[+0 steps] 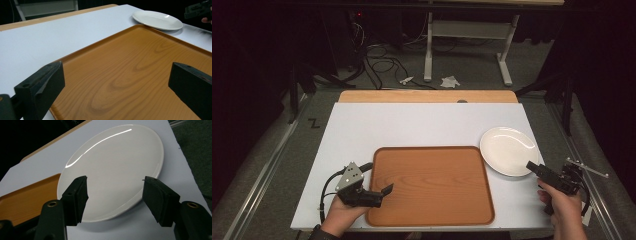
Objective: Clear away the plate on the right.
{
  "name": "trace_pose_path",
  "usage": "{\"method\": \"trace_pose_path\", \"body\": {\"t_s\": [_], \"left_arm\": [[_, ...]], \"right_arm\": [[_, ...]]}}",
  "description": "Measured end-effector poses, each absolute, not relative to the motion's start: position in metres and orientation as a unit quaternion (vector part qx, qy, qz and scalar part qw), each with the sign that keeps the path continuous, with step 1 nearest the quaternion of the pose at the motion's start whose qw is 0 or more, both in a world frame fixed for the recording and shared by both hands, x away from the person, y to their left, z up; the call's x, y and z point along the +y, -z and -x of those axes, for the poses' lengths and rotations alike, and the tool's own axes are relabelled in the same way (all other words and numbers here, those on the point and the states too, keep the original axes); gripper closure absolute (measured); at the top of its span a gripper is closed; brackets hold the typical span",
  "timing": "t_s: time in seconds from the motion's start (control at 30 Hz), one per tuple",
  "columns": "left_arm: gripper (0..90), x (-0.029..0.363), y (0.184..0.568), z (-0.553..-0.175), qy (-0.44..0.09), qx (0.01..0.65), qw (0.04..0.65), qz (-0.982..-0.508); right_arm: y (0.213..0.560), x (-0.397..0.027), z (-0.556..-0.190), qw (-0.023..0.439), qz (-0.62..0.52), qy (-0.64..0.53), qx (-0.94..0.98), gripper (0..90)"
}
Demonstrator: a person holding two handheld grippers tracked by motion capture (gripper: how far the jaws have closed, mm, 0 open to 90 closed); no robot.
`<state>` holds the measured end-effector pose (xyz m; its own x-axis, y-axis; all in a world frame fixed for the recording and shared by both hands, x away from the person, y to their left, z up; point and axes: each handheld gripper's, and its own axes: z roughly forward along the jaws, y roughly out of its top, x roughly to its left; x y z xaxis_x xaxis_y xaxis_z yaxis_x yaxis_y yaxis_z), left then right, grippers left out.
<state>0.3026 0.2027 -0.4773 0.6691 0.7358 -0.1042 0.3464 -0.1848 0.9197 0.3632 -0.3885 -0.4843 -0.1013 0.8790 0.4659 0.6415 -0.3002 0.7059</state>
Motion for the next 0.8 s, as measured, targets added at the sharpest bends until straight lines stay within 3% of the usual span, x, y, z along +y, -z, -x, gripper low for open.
{"method": "trace_pose_path", "body": {"t_s": [0.07,0.27,0.8], "left_arm": [[1.2,0.203,0.477,-0.302,-0.186,0.362,0.525,-0.747],[1.7,0.205,0.477,-0.303,-0.186,0.36,0.526,-0.748],[2.5,0.204,0.476,-0.302,-0.189,0.357,0.529,-0.746]], "right_arm": [[0.485,-0.389,-0.364,0.124,-0.661,-0.464,0.577,38.8],[0.492,-0.395,-0.367,0.057,-0.694,-0.474,0.54,37.2],[0.502,-0.402,-0.371,-0.012,-0.724,-0.473,0.501,39.4]]}}
